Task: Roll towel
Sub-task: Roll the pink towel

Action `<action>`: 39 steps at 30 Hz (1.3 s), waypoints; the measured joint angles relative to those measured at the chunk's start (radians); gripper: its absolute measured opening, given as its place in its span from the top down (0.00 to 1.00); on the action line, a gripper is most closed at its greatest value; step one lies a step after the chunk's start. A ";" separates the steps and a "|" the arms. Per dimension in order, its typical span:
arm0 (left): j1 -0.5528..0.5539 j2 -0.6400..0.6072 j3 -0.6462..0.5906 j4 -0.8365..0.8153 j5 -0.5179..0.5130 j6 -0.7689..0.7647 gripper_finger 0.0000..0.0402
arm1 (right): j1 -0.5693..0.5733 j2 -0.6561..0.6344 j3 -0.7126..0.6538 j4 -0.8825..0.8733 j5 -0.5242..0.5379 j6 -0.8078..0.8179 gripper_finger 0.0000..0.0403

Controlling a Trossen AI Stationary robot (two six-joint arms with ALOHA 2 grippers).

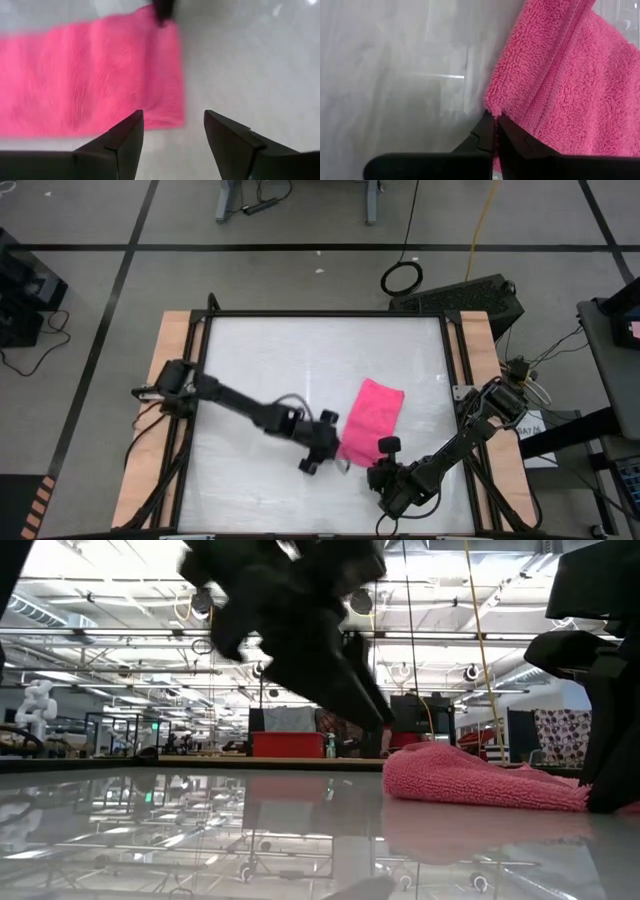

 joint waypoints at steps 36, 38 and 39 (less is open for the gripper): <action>0.019 0.146 0.003 0.135 -0.068 0.451 0.47 | -0.002 0.000 0.001 0.023 -0.020 0.026 1.00; 0.025 0.147 0.002 0.147 -0.062 0.450 0.50 | -0.002 0.000 0.001 0.024 -0.019 0.026 1.00; 0.028 0.148 0.002 0.152 -0.062 0.447 0.52 | -0.002 0.000 0.001 0.024 -0.019 0.026 1.00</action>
